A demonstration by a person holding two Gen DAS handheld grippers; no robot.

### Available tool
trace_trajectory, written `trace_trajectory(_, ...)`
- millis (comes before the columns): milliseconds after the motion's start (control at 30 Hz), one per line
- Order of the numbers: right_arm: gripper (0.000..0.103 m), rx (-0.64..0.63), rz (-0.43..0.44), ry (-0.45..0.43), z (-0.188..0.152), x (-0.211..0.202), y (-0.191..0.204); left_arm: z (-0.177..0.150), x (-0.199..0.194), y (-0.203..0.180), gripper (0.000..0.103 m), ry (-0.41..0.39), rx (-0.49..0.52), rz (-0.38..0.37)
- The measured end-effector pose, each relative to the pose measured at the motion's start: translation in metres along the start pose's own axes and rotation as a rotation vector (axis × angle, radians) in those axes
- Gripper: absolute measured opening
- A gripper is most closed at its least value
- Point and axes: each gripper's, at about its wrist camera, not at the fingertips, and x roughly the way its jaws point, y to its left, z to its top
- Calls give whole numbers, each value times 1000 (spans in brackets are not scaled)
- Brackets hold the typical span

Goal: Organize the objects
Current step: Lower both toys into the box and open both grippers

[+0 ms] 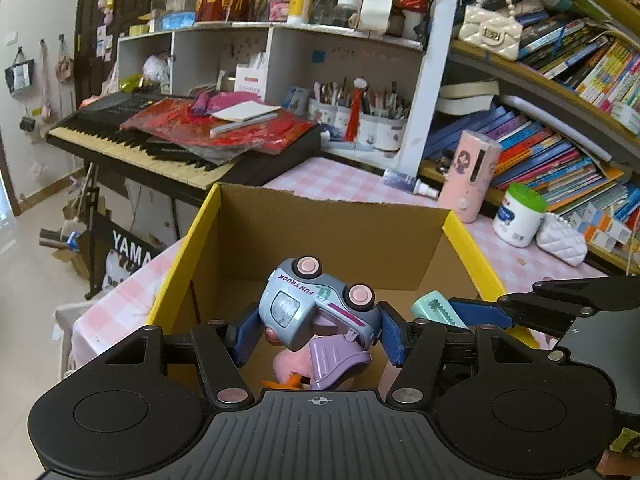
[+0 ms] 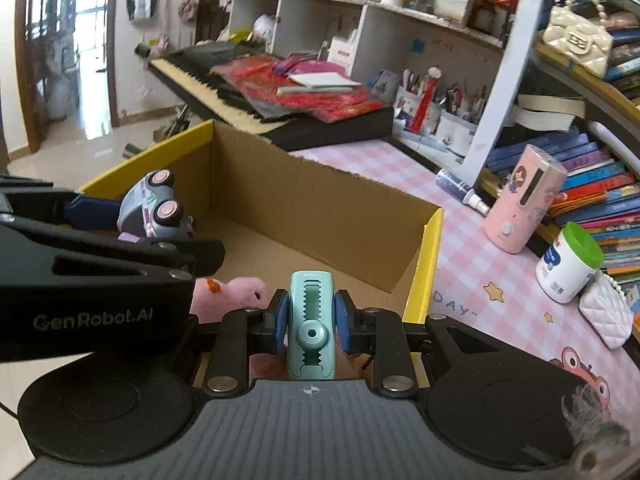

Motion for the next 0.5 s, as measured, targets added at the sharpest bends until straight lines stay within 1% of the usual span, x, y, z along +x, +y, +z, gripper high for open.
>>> trace_trajectory(300, 24, -63, 52, 66, 2, 21, -1, 2, 21, -3, 60, 57, -5, 25)
trace_trajectory(500, 24, -91, 86, 82, 2, 29, 2, -1, 31, -1, 60, 90, -31, 34)
